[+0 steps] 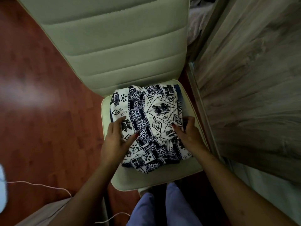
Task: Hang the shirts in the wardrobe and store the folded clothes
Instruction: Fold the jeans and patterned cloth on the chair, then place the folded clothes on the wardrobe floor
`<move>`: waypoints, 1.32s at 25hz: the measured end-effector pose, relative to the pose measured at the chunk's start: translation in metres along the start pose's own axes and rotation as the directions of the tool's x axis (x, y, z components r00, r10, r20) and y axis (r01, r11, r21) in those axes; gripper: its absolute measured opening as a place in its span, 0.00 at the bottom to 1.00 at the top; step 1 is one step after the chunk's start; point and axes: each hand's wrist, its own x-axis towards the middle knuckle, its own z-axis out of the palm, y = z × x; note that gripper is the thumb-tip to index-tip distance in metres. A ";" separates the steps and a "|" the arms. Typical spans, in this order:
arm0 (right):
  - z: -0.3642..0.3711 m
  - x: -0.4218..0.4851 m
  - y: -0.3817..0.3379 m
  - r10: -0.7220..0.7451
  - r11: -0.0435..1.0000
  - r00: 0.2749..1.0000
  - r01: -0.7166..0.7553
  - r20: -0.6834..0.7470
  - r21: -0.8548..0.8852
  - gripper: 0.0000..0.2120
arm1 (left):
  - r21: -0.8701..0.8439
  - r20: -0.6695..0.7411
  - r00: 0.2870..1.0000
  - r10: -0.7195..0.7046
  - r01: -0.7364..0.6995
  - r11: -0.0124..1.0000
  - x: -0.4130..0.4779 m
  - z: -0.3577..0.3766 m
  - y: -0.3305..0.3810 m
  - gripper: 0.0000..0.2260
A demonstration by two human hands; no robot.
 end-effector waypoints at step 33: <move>-0.052 -0.139 0.089 0.327 0.627 0.942 -0.278 0.079 0.728 0.46 | -0.346 0.835 0.540 -0.104 0.662 0.665 -0.011 -0.014 0.072 0.31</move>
